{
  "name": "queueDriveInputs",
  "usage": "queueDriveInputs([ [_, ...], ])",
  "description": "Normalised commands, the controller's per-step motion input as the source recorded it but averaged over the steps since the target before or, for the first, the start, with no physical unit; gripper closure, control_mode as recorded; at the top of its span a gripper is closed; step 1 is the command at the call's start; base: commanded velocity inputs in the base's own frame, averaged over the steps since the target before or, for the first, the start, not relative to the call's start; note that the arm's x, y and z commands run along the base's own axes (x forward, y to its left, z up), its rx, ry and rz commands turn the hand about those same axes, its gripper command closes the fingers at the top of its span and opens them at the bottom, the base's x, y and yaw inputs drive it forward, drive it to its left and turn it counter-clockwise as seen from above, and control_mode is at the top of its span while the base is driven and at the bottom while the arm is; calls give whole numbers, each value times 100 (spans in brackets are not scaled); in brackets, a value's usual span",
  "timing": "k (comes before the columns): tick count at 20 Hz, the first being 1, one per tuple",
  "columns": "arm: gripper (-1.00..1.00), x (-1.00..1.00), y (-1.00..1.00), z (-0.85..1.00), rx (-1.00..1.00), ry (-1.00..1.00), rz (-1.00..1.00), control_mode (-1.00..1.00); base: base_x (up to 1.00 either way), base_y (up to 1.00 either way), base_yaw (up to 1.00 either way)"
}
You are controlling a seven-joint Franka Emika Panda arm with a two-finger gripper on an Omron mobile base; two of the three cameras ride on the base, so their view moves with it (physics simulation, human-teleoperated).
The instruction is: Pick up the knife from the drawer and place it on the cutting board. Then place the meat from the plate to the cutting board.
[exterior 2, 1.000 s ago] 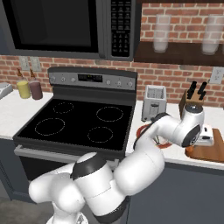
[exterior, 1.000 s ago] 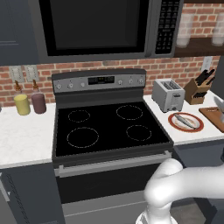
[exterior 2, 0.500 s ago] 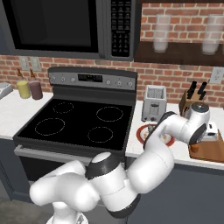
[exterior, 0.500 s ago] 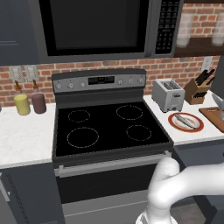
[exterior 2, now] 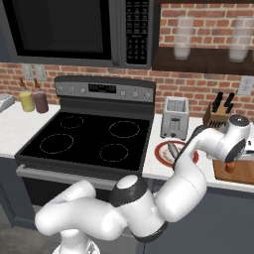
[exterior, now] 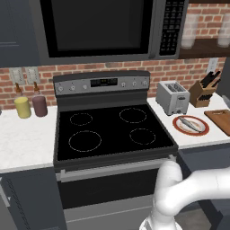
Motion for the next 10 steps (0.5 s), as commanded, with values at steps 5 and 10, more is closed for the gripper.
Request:
queueDriveInputs([
  [5, 100, 8, -8, -14, 0, 0, -7, -100, 0, 0, 0],
  [10, 100, 1, -4, -35, 0, 0, -9, -100, 0, 0, 0],
])
